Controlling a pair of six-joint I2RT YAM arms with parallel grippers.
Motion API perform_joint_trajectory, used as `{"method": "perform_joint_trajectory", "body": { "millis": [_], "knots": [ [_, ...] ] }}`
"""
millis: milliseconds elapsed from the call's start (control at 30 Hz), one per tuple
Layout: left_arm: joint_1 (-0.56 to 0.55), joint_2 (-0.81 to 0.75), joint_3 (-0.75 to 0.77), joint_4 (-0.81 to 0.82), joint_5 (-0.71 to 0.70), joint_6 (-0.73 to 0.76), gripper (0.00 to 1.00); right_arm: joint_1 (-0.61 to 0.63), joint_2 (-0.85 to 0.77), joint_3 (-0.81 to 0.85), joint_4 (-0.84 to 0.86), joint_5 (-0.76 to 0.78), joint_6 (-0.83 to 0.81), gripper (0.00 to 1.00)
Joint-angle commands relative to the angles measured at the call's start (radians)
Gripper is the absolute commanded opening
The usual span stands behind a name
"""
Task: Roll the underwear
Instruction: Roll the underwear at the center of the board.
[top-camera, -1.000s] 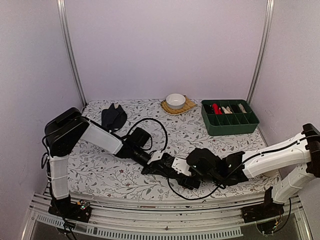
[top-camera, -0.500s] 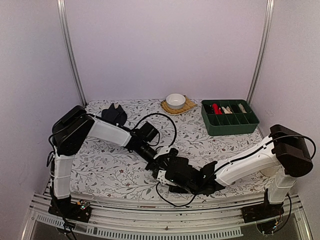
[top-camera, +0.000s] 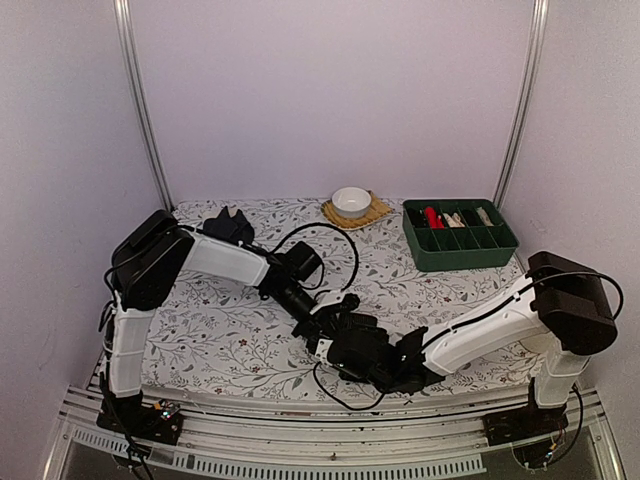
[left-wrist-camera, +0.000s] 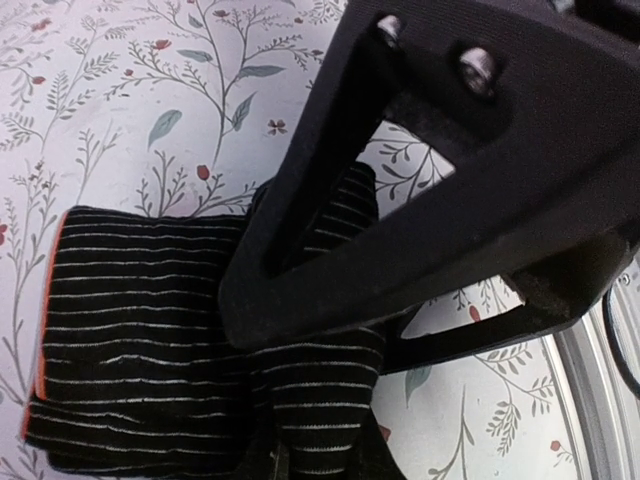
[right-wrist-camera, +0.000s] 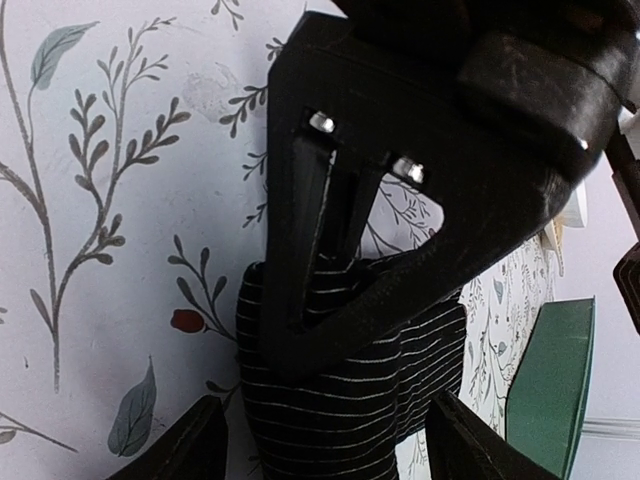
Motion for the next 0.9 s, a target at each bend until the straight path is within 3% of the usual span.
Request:
{"method": "perform_joint_trajectory", "body": {
  "millis": [0, 333, 500, 733, 867],
  "knots": [
    [0.001, 0.107, -0.038, -0.154, -0.167, 0.011, 0.0, -0.005, 0.049, -0.016, -0.025, 0.023, -0.015, 0.68],
    [0.001, 0.091, -0.051, -0.147, -0.169, 0.027, 0.03, -0.019, 0.075, 0.007, -0.07, -0.066, 0.006, 0.29],
    [0.005, 0.023, -0.11, -0.067, -0.207, 0.033, 0.26, -0.035, 0.038, 0.0, -0.075, -0.156, 0.022, 0.14],
    [0.016, -0.145, -0.244, 0.074, -0.24, 0.072, 0.73, -0.092, -0.004, 0.004, -0.108, -0.328, 0.061, 0.18],
    [0.034, -0.283, -0.361, 0.214, -0.247, 0.095, 0.83, -0.121, -0.011, 0.018, -0.138, -0.436, 0.077, 0.18]
  ]
}}
